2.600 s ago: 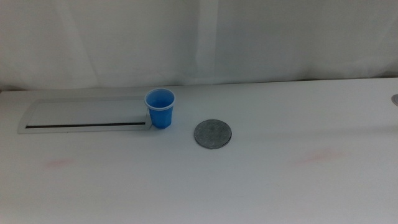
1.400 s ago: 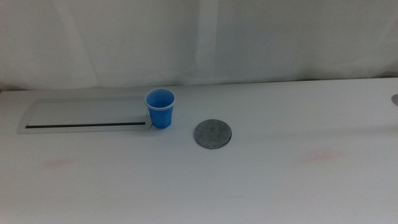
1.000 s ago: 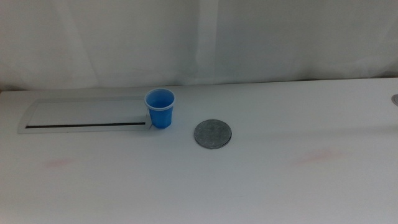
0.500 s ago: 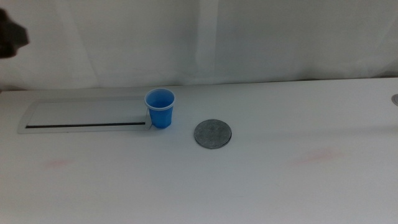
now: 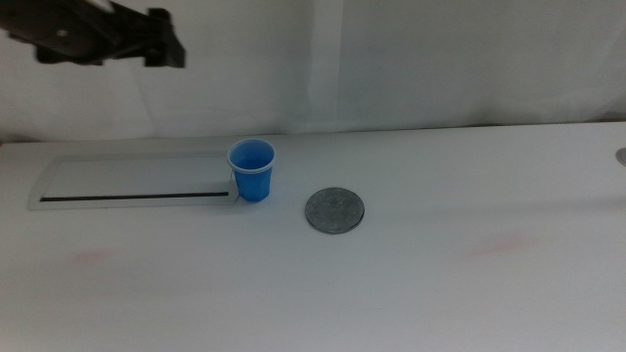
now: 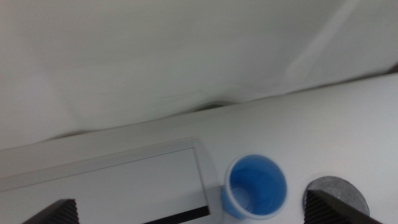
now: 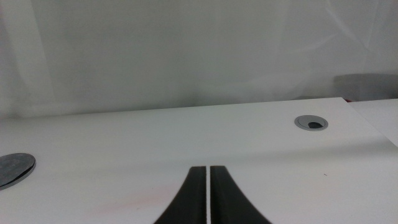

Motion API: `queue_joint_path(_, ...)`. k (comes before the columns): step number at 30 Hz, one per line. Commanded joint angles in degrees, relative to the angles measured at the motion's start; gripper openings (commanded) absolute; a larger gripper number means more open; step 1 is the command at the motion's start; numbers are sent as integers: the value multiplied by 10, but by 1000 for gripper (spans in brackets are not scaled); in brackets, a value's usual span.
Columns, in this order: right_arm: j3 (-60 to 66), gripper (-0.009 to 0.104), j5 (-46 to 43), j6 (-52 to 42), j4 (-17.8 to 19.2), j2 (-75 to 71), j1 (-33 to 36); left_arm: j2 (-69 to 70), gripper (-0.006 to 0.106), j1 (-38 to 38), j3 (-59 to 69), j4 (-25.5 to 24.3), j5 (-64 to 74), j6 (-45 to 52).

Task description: Place an empty cup on a cup mat.

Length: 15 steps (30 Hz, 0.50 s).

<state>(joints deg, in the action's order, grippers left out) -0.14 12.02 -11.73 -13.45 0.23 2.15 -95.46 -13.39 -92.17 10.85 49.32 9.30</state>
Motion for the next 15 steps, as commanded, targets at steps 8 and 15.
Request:
queue_joint_path(8,23,-3,-4,-2,2,-21,2,-103,92,-69,-37,-67,6,-48)
queue_joint_path(15,23,-3,-4,-2,2,-21,2,-152,92,-90,-37,-64,1,-48)
